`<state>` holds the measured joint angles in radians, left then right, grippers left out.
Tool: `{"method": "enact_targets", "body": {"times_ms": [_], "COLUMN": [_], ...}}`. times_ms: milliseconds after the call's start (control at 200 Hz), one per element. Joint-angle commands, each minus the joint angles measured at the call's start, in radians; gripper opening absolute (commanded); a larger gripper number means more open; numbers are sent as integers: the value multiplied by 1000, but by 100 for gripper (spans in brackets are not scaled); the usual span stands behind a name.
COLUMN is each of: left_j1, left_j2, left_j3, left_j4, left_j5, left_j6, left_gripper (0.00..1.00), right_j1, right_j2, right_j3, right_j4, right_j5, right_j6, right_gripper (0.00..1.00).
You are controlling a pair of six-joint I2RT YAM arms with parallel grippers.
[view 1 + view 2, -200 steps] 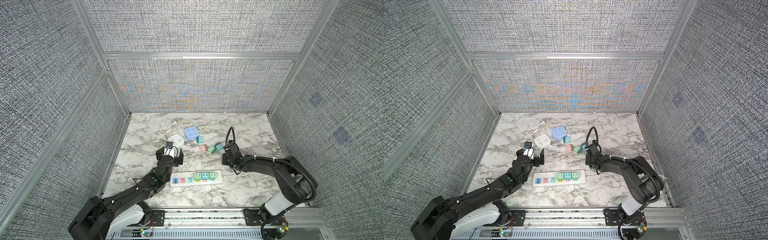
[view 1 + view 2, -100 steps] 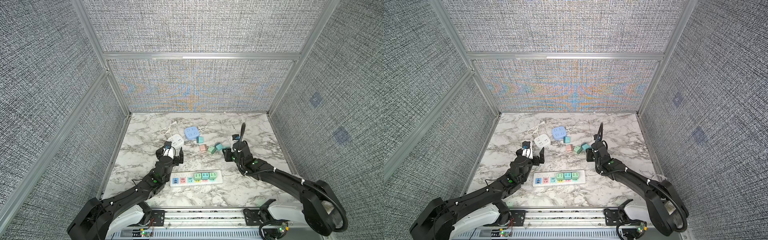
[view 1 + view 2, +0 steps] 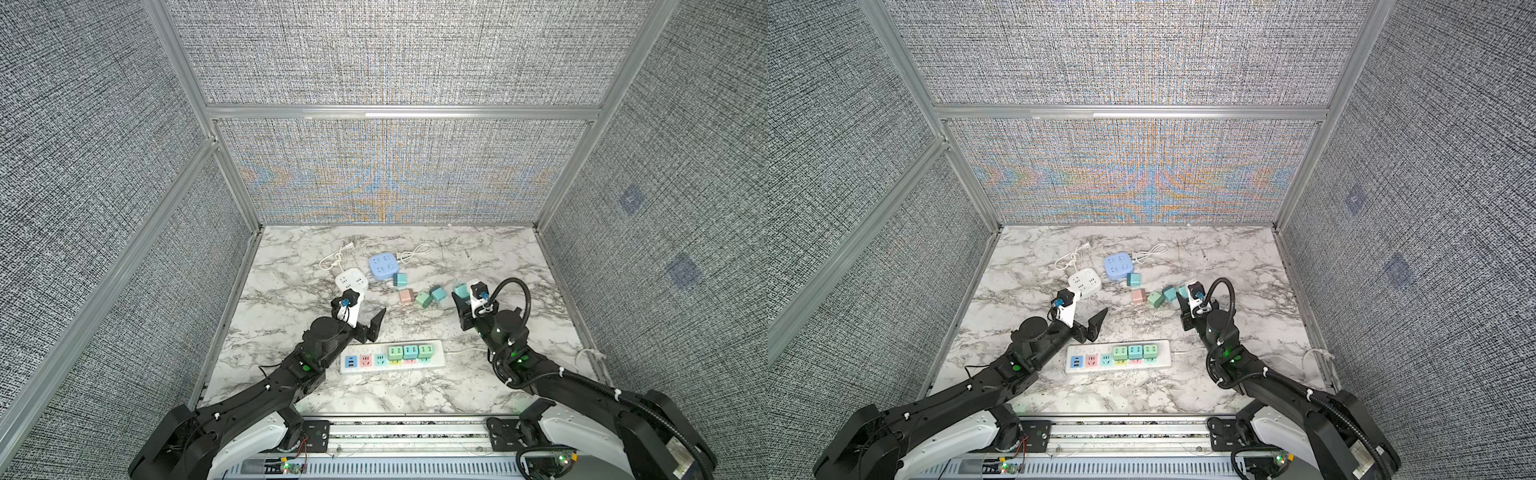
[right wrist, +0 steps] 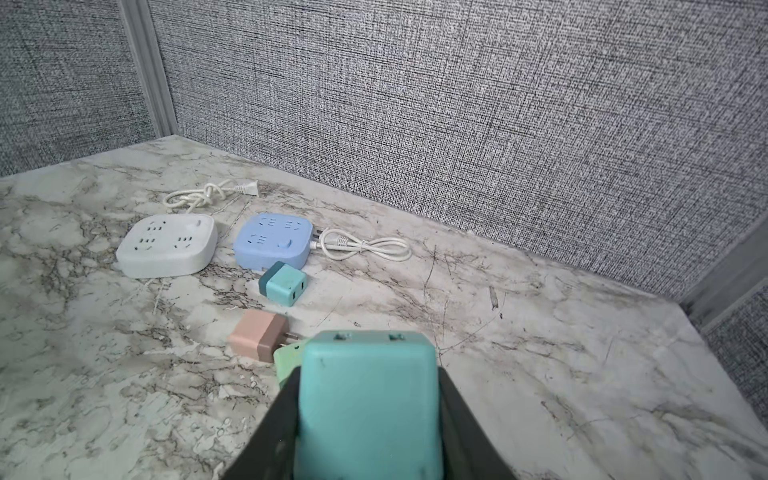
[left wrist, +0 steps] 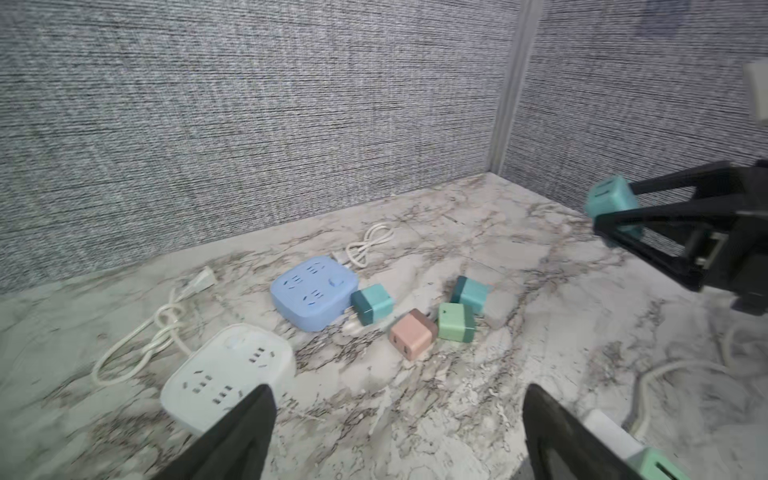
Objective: Insert the plug
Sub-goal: 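Lift the teal charger and carry it toward the left gripper, then close the left gripper on the teal charger held by the right gripper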
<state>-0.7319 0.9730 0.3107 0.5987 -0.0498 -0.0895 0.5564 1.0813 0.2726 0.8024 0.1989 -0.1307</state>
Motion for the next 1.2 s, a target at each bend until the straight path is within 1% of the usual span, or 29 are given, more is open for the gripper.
{"method": "enact_targets", "body": {"times_ms": [0,65,125,220,350,525,675,900,1031,1191], "left_j1": [0,0,0,-2,-4,-5,-23,-70,-78,-80], "left_j2": [-1,-1,-3,-17,-44,-34,-6,8,43,70], "left_j3": [-2,1,10,32,37,36,74,105,120,129], "left_j4": [61,59,52,18,-2,18,-11,-66,-77,-85], "left_j5": [122,150,209,274,290,341,413,395,390,373], "left_j6": [47,57,67,91,102,94,94,145,153,160], "left_gripper": [94,93,92,88,88,87,83,83,83,83], "right_j1": [0,1,3,6,10,31,107,162,195,209], "right_j2": [47,98,152,201,258,319,363,422,445,451], "right_j3": [-48,-77,-89,-100,-90,-126,-91,-47,-21,-1], "right_j4": [292,345,424,502,546,737,749,749,748,748], "right_j5": [-80,-153,-146,-193,-224,-333,-312,-302,-288,-300], "right_j6": [-118,-166,-164,-176,-234,-289,-399,-455,-503,-529], "right_gripper": [0,0,0,0,0,0,0,0,0,0]}}
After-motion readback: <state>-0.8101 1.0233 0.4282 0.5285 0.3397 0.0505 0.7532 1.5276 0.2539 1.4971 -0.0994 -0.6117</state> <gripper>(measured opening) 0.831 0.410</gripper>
